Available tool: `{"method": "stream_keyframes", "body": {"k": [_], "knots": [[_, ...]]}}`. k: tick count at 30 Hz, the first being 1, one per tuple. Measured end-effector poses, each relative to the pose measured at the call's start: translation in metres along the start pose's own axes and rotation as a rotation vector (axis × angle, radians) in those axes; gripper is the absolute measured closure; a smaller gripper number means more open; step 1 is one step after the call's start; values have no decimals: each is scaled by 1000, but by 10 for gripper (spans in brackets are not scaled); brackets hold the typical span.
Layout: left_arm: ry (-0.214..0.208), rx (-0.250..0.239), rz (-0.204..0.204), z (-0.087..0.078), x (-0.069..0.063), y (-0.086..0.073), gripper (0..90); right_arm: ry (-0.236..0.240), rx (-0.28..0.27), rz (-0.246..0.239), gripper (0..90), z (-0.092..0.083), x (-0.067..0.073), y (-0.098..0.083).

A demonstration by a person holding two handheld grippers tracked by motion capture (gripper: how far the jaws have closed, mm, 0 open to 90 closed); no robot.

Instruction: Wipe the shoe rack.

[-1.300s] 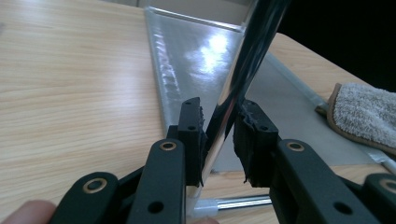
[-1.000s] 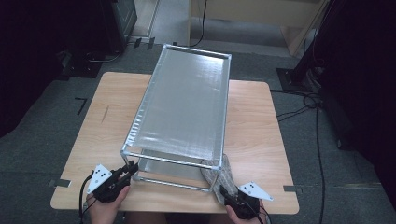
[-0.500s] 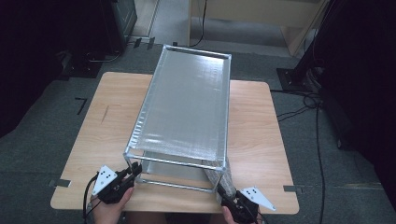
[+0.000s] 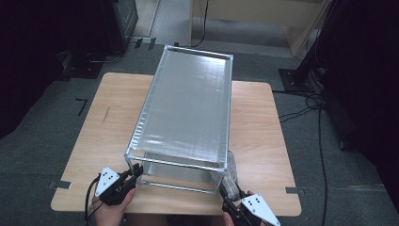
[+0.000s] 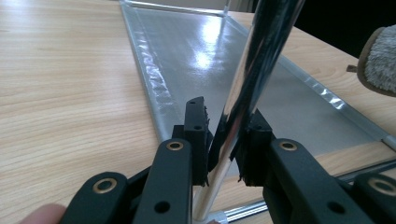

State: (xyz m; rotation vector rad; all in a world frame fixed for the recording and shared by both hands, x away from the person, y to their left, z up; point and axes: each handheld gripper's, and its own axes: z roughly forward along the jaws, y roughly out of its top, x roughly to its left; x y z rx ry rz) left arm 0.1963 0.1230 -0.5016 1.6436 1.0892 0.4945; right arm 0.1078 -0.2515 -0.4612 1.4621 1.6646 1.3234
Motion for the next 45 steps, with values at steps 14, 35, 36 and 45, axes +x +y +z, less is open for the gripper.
{"method": "stream_keyframes", "body": {"k": [14, 35, 36, 45], "knots": [[10, 7, -21, 0, 1, 0, 773, -117, 113, -34, 576, 22, 14, -44], [-75, 59, 23, 10, -22, -5, 777, -150, -32, 45, 590, 5, -5, 1], [-72, 59, 28, 10, -23, -5, 779, -147, -45, 48, 589, 2, -5, 5], [-55, 58, 54, 10, -28, -5, 786, -148, -129, 2, 594, -12, -3, 22]]}}
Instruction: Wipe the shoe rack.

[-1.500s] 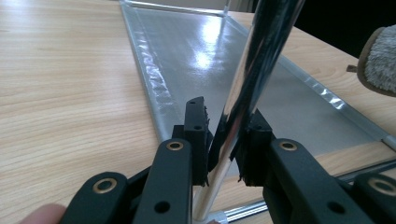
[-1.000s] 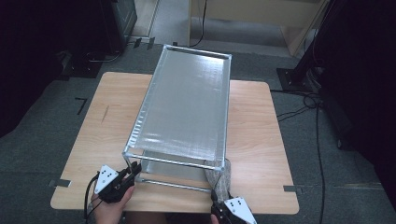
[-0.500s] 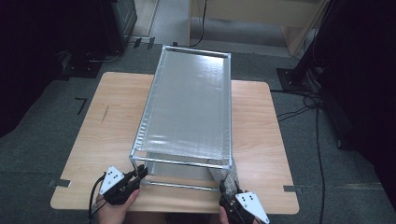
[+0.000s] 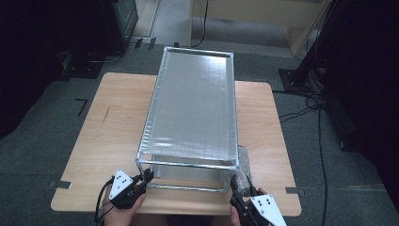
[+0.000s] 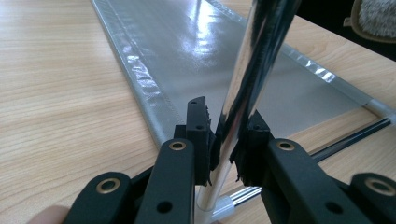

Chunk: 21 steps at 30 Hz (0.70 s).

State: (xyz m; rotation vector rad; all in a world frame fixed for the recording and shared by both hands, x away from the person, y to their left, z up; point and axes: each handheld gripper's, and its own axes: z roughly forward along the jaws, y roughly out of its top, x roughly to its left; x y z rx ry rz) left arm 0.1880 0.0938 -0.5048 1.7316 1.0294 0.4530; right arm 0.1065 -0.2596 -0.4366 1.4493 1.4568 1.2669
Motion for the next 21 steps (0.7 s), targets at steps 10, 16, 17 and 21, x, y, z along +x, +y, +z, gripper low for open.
{"method": "stream_keyframes", "body": {"k": [10, 16, 17, 21], "knots": [[-7, -3, -5, 1, -1, 0, 783, -11, 18, -10, 598, 8, -4, -10], [-19, -3, -13, 0, 1, -1, 780, -21, 71, -25, 597, 20, -7, -29], [-21, -3, -13, 0, 1, -1, 780, -18, 75, -18, 598, 21, -8, -30], [-32, 0, -17, 0, 1, -1, 778, -17, 76, -24, 600, 25, -9, -31]]}}
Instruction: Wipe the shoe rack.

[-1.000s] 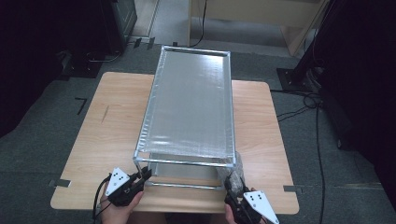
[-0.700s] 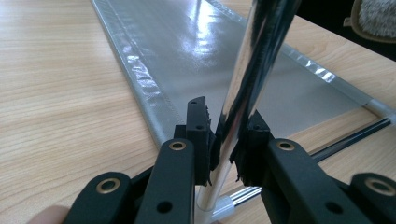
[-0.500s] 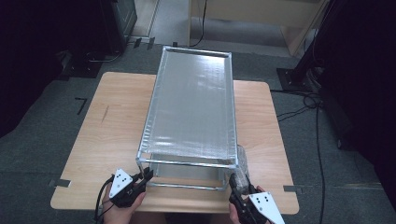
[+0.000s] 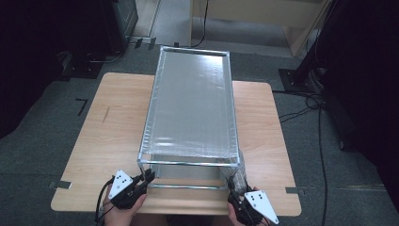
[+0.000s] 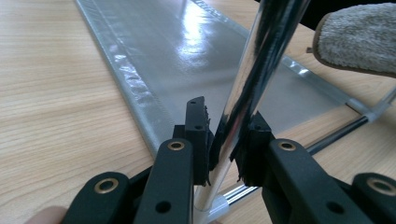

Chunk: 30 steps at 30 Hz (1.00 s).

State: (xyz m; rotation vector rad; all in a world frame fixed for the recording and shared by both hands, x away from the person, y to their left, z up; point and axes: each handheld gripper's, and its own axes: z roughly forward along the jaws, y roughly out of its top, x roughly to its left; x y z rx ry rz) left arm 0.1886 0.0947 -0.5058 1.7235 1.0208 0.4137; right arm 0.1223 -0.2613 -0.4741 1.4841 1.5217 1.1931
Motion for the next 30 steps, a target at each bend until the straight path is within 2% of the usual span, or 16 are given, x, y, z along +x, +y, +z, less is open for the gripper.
{"method": "stream_keyframes", "body": {"k": [2, 4, 7, 10, 12, 15, 18, 20, 24, 25, 30], "knots": [[-26, 1, -4, 1, 0, 0, 776, -7, -5, -11, 603, 3, -2, 1], [-72, 5, -11, 2, -1, -1, 771, -22, -8, -10, 605, 7, -4, 2], [-93, 8, 8, 4, -6, -1, 771, -45, -13, -9, 605, 13, -9, 3], [-86, 12, 25, 5, -10, -2, 774, -67, -4, -15, 604, 20, -12, 0], [-52, 10, 34, 6, -14, -1, 780, -82, 22, -26, 601, 26, -13, -4], [-18, 8, 17, 7, -19, -2, 783, -95, 66, -36, 597, 34, -15, -12], [-23, 12, -2, 7, -19, -1, 781, -107, 127, -47, 592, 41, -16, -21], [-29, 10, -17, 7, -18, -2, 777, -95, 170, -17, 584, 46, -20, -26], [-35, 10, -17, 7, -17, -2, 774, -79, 171, 4, 583, 46, -23, -25], [-39, 10, -21, 7, -17, -2, 773, -75, 172, 26, 585, 44, -22, -24], [-39, 9, -11, 8, -17, -2, 774, -61, 116, 35, 583, 34, -22, -12]]}}
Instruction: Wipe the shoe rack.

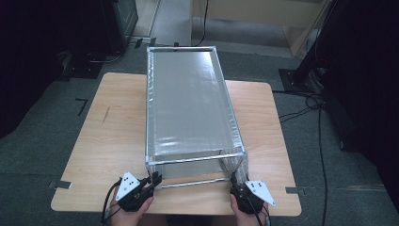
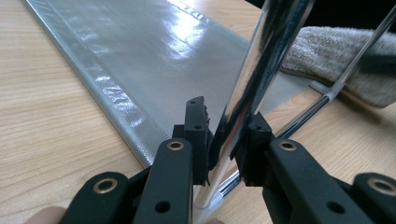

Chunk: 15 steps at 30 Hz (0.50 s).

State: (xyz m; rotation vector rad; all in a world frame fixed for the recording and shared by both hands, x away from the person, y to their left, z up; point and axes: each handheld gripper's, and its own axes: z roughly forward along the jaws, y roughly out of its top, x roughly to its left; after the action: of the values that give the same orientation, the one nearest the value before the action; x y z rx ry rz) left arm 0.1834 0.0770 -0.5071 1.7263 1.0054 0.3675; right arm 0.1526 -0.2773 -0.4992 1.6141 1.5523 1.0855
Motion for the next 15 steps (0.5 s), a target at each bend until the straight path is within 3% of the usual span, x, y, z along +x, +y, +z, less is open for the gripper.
{"method": "stream_keyframes", "body": {"k": [6, 15], "knots": [[-2, 1, 1, 0, 0, 0, 775, 16, -82, 5, 584, -21, -1, 21], [-11, -1, 5, 1, -1, -1, 775, 59, -290, -10, 598, -66, -7, 74]]}}
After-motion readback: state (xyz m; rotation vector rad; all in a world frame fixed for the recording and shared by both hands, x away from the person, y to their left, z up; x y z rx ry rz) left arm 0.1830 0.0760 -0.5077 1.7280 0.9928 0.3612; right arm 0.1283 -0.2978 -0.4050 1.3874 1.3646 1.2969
